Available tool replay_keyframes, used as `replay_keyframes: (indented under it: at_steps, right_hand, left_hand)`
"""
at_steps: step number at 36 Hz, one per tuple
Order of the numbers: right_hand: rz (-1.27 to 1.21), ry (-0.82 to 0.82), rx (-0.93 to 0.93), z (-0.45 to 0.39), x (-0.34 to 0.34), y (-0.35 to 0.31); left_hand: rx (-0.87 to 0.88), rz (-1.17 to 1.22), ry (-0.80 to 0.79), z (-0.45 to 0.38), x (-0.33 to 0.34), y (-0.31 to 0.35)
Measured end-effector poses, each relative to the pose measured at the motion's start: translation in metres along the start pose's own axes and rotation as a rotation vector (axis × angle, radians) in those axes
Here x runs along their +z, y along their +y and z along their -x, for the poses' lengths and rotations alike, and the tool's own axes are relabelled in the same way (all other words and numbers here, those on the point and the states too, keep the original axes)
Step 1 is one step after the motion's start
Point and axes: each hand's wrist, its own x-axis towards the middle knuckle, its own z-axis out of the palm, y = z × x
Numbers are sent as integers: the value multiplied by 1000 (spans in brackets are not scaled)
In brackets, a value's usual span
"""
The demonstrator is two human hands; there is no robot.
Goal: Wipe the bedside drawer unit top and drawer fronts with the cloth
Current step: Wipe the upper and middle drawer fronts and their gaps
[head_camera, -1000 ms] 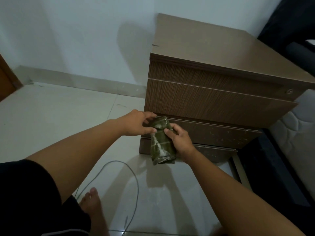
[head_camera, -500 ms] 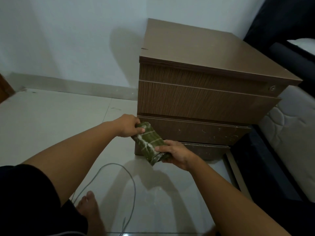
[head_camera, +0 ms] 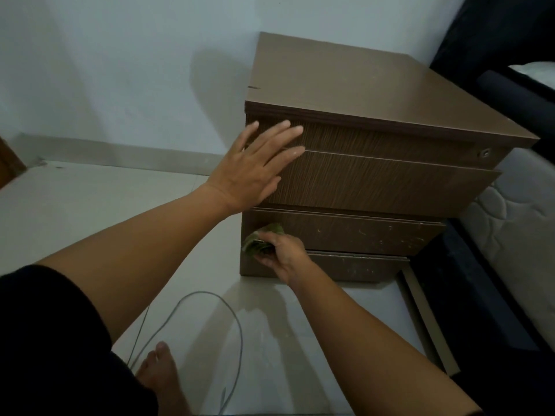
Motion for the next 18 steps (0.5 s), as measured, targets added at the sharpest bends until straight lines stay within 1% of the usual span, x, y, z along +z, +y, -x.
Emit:
replay_keyframes:
  at_steps: [5,8,10,13,18]
  right_hand:
    - [48,56,-22,-10,26,1]
    - [111,88,-22,-15,34,1]
    - [127,118,-23,-20,36,0]
    - [125,130,-28,-21,38,-2]
    - [105,159,-40,-23,36,-3]
  left_hand:
    - [-38,-230,-28,-19,0,-5]
    - [-39,-327,-37,-23,6,-5]
    - [-38,-333,-31,-23,11,-5]
    - [-37,-261,-40,-23,17,-5]
    - [-23,-294,-25,-24,19,-6]
